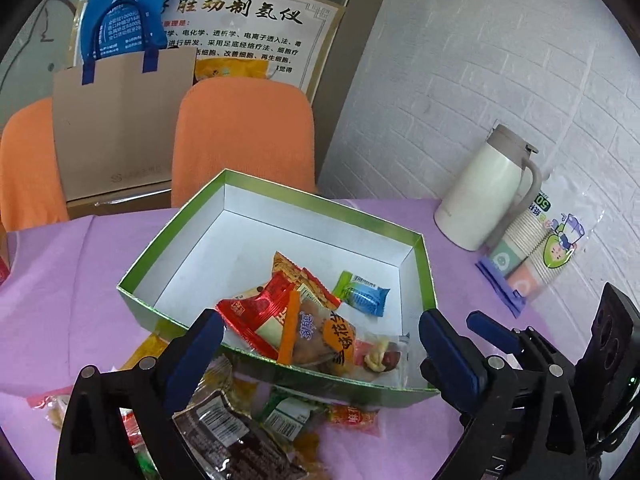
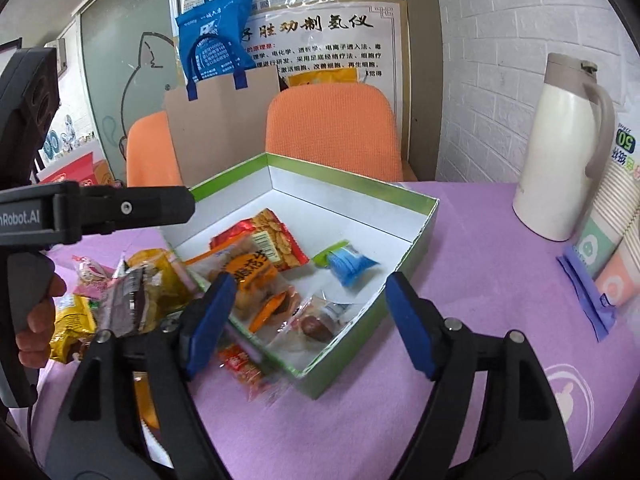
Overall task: Organize snacks
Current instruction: 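Carry both packets over the green box, lower them in and open both grippers, then withdraw both grippers from the box toward the brown chocolate packets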
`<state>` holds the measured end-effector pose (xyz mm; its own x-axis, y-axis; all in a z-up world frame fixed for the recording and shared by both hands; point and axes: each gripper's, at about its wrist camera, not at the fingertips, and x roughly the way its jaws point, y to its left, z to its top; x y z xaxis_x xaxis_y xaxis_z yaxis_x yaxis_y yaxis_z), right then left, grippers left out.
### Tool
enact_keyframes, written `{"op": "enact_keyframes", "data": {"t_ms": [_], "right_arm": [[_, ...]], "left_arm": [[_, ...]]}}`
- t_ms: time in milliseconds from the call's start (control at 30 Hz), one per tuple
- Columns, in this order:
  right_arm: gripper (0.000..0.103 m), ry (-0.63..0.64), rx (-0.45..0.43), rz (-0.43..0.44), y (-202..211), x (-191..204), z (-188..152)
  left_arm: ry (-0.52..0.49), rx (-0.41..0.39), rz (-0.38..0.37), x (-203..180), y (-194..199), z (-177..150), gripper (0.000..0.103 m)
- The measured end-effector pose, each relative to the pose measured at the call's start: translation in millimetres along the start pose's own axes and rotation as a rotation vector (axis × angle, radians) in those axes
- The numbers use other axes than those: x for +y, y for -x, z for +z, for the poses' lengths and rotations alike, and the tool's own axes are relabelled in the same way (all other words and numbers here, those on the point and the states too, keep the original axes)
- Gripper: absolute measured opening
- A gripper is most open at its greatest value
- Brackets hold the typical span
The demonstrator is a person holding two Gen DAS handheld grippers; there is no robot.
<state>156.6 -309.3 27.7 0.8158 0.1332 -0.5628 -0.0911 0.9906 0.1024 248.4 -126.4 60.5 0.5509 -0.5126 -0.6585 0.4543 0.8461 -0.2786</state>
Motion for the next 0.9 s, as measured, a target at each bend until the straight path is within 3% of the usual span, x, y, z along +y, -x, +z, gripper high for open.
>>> {"op": "enact_keyframes", "data": {"t_ms": [233,467,733,900], "right_arm": [[0.078,-0.013,-0.037,0.051,48,23,-2],[0.078,0.001,0.002,0.135,72,52,-27],[0.078,0.085,0.098,0.163,59,90,-54],[0.078,0.118,0.131,0.175,39,109,-54]], "left_arm": [[0.010,-0.041,0.033,-1,71,-17,0.100],[0.093,-0.090,0.091,26,132,-67,0.100],[0.262,-0.061,0.122,79,150,-137,0.100],[0.316,-0.028,0.134,101,149,-172,0.100]]}}
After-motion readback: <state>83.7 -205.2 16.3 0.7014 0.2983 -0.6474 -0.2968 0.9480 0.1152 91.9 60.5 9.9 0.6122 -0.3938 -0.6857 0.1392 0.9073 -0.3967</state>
